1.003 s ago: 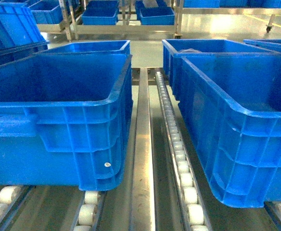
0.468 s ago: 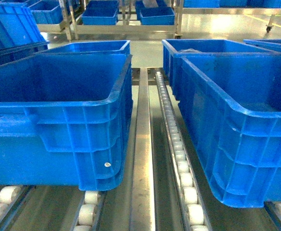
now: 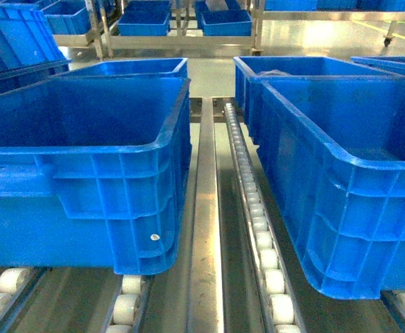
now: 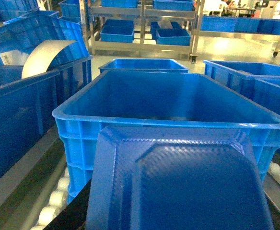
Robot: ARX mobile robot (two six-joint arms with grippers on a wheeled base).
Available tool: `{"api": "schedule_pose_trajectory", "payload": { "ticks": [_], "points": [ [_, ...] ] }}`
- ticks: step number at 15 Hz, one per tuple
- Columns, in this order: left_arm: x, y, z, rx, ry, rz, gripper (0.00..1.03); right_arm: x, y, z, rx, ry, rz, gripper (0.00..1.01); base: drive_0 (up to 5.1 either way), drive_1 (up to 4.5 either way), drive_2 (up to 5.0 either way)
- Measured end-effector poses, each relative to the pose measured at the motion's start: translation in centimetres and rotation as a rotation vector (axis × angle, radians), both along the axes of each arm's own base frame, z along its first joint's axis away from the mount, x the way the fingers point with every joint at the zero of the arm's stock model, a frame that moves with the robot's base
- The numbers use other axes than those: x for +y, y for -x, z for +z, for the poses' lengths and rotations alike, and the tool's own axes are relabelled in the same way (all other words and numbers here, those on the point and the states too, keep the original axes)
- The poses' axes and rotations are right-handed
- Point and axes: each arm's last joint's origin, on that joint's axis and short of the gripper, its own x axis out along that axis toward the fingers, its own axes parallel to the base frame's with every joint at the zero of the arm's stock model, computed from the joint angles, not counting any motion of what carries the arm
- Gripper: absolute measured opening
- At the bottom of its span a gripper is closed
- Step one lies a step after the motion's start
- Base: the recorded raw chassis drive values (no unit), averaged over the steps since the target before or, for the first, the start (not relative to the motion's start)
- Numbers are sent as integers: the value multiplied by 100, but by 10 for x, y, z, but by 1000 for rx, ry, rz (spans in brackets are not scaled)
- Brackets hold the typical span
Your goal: Sort blue parts and orange caps into right shelf containers
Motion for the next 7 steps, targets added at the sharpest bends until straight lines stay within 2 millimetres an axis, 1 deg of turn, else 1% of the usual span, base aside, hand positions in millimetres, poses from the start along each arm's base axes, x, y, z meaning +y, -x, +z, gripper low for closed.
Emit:
{"api": "schedule_pose_trajectory", "payload": {
  "ticks": [1, 2, 3, 4, 5, 6, 7],
  "points": [
    [-3, -4, 15, -127, -22, -35, 42, 3, -5, 11, -37, 50, 28, 45, 0, 0, 0],
    [-9, -17, 31, -169, -45, -79, 42, 2, -16, 26, -52, 62, 27, 45, 0, 0, 0],
    [-10, -33, 47, -195, -76, -83, 42, 1, -29, 47, -85, 65, 33, 45, 0, 0, 0],
    [-8, -76, 83, -229, -101, -58, 42, -2, -65, 85, -99, 63, 41, 45, 0, 0, 0],
    [-5, -116, 99, -202, -122, -39, 42, -3, -95, 94, -49, 55, 49, 45, 0, 0, 0],
    [-2, -153, 98, -124, -113, -23, 42, -4, -132, 90, 57, 50, 52, 45, 0, 0, 0],
    [2, -193, 80, 22, -80, -7, 42, -5, -166, 74, 178, 45, 41, 45, 0, 0, 0]
  ]
}}
